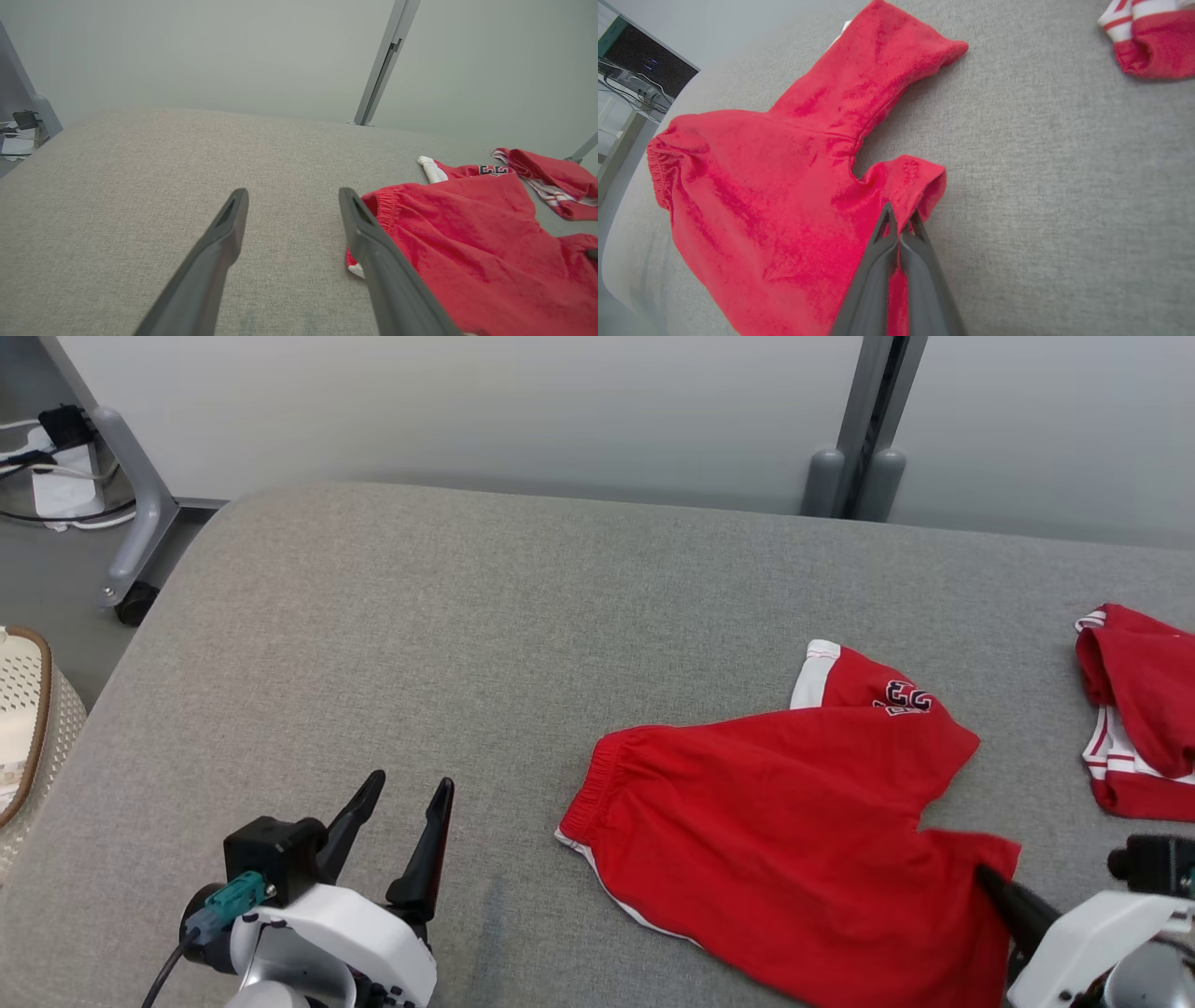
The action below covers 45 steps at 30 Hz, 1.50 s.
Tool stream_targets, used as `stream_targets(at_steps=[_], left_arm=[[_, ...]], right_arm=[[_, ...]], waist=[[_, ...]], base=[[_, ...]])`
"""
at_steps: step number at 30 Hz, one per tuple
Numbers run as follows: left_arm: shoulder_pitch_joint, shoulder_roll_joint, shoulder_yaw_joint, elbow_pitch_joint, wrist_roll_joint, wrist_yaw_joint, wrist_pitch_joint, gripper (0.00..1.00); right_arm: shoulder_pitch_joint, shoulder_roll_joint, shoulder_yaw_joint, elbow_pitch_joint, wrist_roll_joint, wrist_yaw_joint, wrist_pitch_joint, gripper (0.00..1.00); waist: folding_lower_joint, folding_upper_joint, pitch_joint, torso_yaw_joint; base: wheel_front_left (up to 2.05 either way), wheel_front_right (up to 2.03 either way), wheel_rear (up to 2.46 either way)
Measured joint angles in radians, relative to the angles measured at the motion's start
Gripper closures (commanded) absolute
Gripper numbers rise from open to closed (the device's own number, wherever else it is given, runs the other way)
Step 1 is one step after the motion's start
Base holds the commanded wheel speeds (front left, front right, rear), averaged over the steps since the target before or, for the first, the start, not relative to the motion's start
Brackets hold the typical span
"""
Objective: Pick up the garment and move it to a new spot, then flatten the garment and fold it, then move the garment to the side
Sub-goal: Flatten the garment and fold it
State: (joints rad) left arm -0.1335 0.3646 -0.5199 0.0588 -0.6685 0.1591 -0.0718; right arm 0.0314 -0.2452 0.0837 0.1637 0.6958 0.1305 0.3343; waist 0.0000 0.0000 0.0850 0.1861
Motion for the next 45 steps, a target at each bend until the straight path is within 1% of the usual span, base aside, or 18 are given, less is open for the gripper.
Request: stream_targets(at_steps=[3,6,12,13,14,16,19,23,26,28,29,30,35,40,45], left_arm=[[-0.014,0.001,-0.002,-0.009,0.002,0.002,0.002,0.00],[-0.030,-0.003,-0.008,-0.014,0.007,0.002,0.006,0.00],[-0.065,-0.024,-0.023,-0.003,0.013,-0.002,0.001,0.00],[-0.067,-0.028,-0.026,0.002,0.014,-0.005,0.001,0.00],[-0.069,-0.030,-0.028,0.008,0.015,-0.006,0.000,0.00],[-0.072,-0.032,-0.030,0.020,0.014,-0.008,-0.003,0.00],[-0.072,-0.035,-0.031,0.030,0.014,-0.008,-0.010,0.00],[-0.069,-0.035,-0.028,0.041,0.007,-0.010,-0.025,0.00],[-0.055,-0.031,-0.016,0.044,0.004,-0.009,-0.046,0.00],[-0.043,-0.027,-0.006,0.045,0.000,-0.007,-0.067,0.00],[-0.026,-0.023,0.007,0.046,-0.001,0.002,-0.088,0.00],[-0.016,-0.021,0.013,0.046,-0.001,0.007,-0.098,0.00],[0.018,0.002,0.064,0.032,0.000,0.037,-0.147,0.00],[0.047,0.009,0.103,-0.004,0.018,0.051,-0.176,0.00],[0.090,-0.004,0.113,-0.028,0.040,0.049,-0.186,0.00]], right_arm=[[-0.052,-0.026,-0.022,-0.016,0.009,0.000,0.020,1.00],[-0.122,-0.049,-0.048,-0.006,0.034,0.000,0.057,1.00],[-0.242,-0.094,-0.084,0.096,0.063,0.000,0.128,0.99],[-0.253,-0.095,-0.086,0.114,0.065,0.000,0.135,0.75],[-0.263,-0.096,-0.090,0.131,0.066,0.000,0.139,0.00],[-0.278,-0.094,-0.095,0.153,0.064,0.000,0.137,0.00],[-0.283,-0.074,-0.097,0.159,0.078,0.000,0.119,0.00],[-0.253,-0.079,-0.085,0.132,0.070,0.000,0.074,0.00],[-0.221,-0.083,-0.083,0.067,0.066,0.000,0.000,0.00],[-0.195,-0.093,-0.078,0.010,0.028,0.000,-0.072,0.00],[-0.161,-0.092,-0.078,-0.043,0.007,0.000,-0.141,0.00],[-0.141,-0.086,-0.078,-0.072,-0.004,0.000,-0.178,0.00],[-0.033,-0.062,-0.087,-0.189,-0.056,0.000,-0.312,0.00],[0.066,-0.041,-0.100,-0.267,-0.093,0.000,-0.389,0.00],[0.167,-0.016,-0.079,-0.272,-0.106,0.000,-0.428,0.00]], waist=[[0.0000,0.0000,0.020,0.003],[0.0000,0.0000,0.047,0.008],[0.0000,0.0000,0.104,0.033],[0.0000,0.0000,0.109,0.038],[0.0000,0.0000,0.113,0.043],[0.0000,0.0000,0.112,0.047],[-0.0001,0.0000,0.096,0.038],[-0.0001,0.0000,0.065,0.016],[0.0000,0.0000,0.039,-0.007],[0.0000,0.0000,0.020,-0.024],[0.0000,0.0000,0.000,-0.042],[-0.0001,0.0000,-0.010,-0.050],[0.0000,0.0000,-0.057,-0.088],[-0.0001,0.0000,-0.083,-0.115],[0.0000,0.0000,-0.097,-0.119]], base=[[0.00,0.00,0.00],[0.00,0.00,0.00],[0.00,0.00,0.00],[0.00,0.00,0.00],[0.00,0.00,0.00],[0.00,0.00,0.00],[0.00,0.00,0.00],[0.00,0.00,0.00],[0.00,0.00,0.00],[0.00,0.00,0.00],[0.00,0.00,0.00],[0.00,0.00,0.00],[0.00,0.00,0.00],[0.00,0.00,0.00],[0.00,0.00,0.00]])
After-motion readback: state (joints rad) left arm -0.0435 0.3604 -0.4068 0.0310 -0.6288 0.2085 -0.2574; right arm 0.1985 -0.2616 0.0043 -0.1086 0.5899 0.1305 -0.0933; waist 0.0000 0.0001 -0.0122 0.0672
